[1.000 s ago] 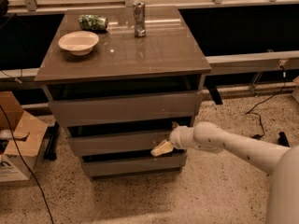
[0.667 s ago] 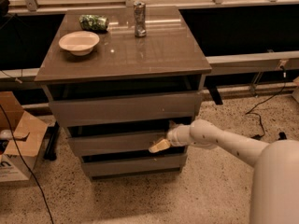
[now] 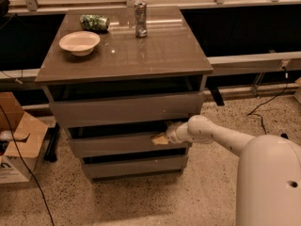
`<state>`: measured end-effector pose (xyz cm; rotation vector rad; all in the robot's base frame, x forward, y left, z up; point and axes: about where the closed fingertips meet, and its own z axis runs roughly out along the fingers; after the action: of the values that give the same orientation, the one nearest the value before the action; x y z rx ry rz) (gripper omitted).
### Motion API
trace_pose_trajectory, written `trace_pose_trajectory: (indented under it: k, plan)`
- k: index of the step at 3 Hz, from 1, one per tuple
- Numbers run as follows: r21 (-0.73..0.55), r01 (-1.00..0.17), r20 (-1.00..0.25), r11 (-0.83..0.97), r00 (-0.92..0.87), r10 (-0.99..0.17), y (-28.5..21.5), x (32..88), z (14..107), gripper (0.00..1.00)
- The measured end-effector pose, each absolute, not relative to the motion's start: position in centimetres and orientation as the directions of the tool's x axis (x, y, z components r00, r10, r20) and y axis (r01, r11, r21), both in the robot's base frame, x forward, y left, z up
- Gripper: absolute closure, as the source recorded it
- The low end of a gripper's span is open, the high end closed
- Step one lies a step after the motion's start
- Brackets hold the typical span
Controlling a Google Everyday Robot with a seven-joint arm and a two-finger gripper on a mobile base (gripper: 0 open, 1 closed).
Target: Open middle drawer
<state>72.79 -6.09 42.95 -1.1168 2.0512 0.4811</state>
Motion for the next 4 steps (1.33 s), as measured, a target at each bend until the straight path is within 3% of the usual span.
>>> trace_pose_trajectory:
  k: [2,3,4]
  plan:
    - [-0.068,-0.912,-0.565,0.404,-0.298,-0.769,-3.8,69.0,43.6,0.87]
    - [-0.068,-0.912,-0.564,0.404,-0.298,-0.77,-3.8,69.0,43.9,0.96]
    - [-0.068,-0.912,-0.564,0.404,-0.298,-0.77,-3.8,69.0,44.0,0.73]
